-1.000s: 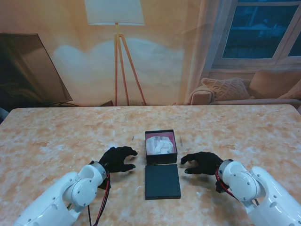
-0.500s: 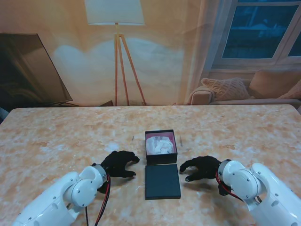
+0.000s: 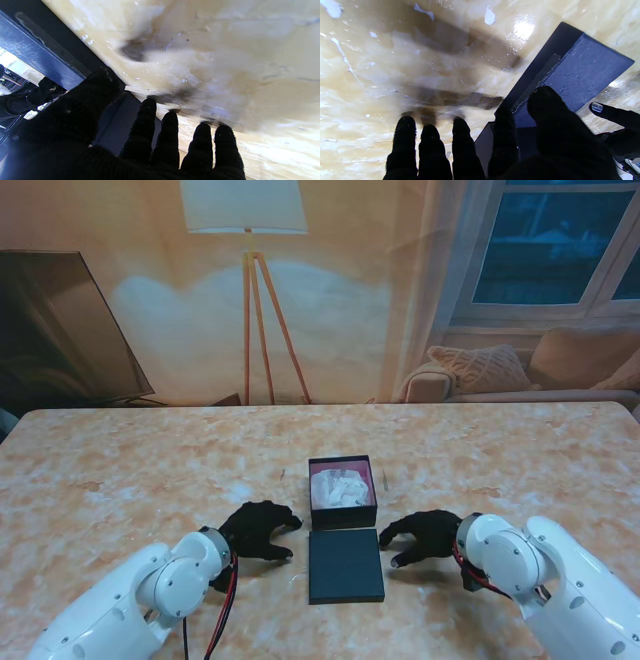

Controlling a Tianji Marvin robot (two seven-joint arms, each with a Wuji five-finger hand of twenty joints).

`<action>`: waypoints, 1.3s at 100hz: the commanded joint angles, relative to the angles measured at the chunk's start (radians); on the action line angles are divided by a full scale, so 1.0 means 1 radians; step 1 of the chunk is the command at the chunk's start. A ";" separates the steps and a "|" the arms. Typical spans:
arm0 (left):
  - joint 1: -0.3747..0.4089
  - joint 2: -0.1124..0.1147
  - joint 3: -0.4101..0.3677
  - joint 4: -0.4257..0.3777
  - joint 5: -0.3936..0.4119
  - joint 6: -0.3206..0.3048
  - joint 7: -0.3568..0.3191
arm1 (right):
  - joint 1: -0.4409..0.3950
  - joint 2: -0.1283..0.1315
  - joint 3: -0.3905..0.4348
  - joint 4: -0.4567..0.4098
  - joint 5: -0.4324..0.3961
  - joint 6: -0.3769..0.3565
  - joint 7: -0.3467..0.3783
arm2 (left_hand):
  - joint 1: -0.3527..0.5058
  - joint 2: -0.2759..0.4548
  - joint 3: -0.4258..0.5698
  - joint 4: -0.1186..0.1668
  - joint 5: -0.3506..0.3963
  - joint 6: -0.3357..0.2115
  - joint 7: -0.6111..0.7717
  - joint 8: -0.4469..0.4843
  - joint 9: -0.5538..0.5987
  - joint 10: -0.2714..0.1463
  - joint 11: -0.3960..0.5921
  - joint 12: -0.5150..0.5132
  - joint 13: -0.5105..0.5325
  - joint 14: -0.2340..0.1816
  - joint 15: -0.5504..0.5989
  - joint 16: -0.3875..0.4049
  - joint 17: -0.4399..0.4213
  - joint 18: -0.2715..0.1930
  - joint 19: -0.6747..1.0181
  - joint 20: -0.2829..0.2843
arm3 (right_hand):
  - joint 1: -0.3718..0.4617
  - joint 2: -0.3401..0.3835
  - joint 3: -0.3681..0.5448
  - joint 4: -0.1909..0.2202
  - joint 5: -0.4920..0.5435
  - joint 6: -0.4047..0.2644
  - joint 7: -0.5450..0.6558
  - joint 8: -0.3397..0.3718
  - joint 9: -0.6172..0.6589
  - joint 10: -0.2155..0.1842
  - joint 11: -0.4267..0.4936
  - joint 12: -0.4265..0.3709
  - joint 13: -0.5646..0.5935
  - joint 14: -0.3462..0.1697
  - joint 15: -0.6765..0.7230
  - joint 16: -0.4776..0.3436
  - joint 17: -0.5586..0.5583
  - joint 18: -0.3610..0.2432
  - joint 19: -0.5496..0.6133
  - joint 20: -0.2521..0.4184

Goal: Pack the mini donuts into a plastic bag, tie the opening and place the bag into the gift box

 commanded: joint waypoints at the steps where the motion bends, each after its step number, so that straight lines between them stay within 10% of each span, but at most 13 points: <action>1: 0.018 -0.001 0.012 0.006 0.000 -0.004 -0.036 | -0.003 -0.005 -0.019 0.029 0.009 0.009 0.034 | -0.019 -0.022 0.026 -0.024 0.029 -0.021 0.033 0.012 -0.022 -0.017 -0.007 -0.013 0.023 -0.043 0.033 0.002 0.060 0.014 0.076 0.018 | 0.016 0.008 -0.020 -0.007 -0.022 -0.015 -0.010 -0.012 0.003 -0.002 0.011 -0.005 0.006 -0.030 0.022 -0.001 -0.011 -0.002 -0.018 -0.007; 130: 0.016 0.029 0.017 -0.057 -0.006 -0.042 -0.180 | 0.073 0.012 -0.078 0.076 0.057 -0.012 0.115 | 0.015 -0.004 -0.001 -0.020 0.054 -0.043 0.047 0.019 0.044 -0.040 -0.007 -0.013 0.050 -0.062 0.041 -0.005 0.079 0.015 0.074 0.016 | 0.060 0.053 -0.076 0.003 0.053 0.101 -0.027 -0.026 0.045 -0.091 0.022 -0.003 0.008 -0.044 0.020 -0.004 -0.020 0.003 -0.018 -0.005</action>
